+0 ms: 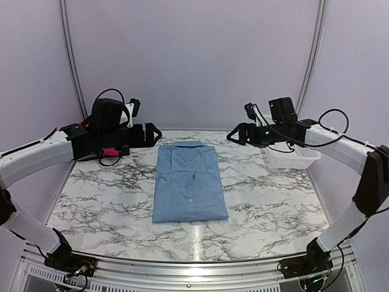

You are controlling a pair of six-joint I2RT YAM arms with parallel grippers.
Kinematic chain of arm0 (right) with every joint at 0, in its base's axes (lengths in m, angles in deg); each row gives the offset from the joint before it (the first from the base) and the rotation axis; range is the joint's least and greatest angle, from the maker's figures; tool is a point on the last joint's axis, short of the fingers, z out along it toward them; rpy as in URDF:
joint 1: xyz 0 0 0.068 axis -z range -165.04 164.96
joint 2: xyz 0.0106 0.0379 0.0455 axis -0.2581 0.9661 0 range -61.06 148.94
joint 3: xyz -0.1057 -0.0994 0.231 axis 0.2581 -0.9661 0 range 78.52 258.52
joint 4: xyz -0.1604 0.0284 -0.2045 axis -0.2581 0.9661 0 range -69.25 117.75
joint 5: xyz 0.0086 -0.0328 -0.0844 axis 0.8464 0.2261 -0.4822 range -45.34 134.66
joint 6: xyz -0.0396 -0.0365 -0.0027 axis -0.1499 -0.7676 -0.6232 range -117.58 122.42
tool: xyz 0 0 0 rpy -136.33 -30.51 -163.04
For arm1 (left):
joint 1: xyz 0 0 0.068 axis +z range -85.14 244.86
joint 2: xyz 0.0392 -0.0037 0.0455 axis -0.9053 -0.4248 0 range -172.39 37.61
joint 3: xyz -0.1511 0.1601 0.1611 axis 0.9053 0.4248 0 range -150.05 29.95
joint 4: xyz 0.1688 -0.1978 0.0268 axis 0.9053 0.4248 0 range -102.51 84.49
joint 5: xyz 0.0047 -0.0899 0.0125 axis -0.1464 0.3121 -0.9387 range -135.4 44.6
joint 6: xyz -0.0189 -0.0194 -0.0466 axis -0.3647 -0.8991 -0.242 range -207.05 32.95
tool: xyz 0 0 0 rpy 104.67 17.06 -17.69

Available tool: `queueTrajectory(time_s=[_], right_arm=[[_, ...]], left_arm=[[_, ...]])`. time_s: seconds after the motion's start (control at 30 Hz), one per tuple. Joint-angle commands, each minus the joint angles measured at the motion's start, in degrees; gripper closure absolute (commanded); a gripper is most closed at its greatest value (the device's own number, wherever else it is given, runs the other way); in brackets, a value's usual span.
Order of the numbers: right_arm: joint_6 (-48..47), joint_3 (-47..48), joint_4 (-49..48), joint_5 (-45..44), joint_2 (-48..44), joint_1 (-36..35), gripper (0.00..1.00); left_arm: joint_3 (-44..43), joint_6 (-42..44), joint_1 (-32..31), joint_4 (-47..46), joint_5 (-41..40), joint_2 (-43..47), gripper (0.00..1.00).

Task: Fold and stack the mixed laundry pile
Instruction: Adjust the 2/3-rectangle-folded shirt at the center of the board, then smooth out the 2/3-rectangle-folded shirt at the center of the board.

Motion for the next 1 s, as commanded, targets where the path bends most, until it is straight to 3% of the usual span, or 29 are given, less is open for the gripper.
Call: queueTrajectory(time_s=[0.0, 0.13, 0.2, 0.33, 0.5, 0.7, 0.97], right_arm=[[3.0, -1.9, -6.1, -0.3, -5.0, 1.3, 0.01], [4.1, -1.4, -5.1, 17.0, -0.6, 1.6, 0.02], [7.0, -5.1, -7.7, 23.0, 0.4, -0.4, 0.01], [17.7, -15.5, -22.3, 30.4, -0.1, -6.4, 0.02], [22.8, -20.0, -29.7, 31.3, 4.5, -12.7, 0.02], [29.9, -23.3, -41.9, 32.8, 13.9, -14.1, 0.03], [28.7, -31.7, -47.5, 32.9, 24.4, -14.0, 0.04]], left_arm=[[5.5, -5.2, 0.0, -7.5, -1.2, 7.4, 0.01], [6.6, -7.3, -0.7, -9.4, 19.0, 4.2, 0.01], [9.2, -10.3, -4.6, -13.3, 24.3, 1.1, 0.01], [14.9, -16.4, -11.7, -24.8, 30.0, -4.5, 0.01], [14.5, -20.8, -14.8, -31.1, 32.8, -12.7, 0.01], [15.1, -24.2, -14.9, -36.0, 34.1, -19.1, 0.01], [26.4, -32.3, -14.5, -51.3, 33.7, -25.6, 0.01]])
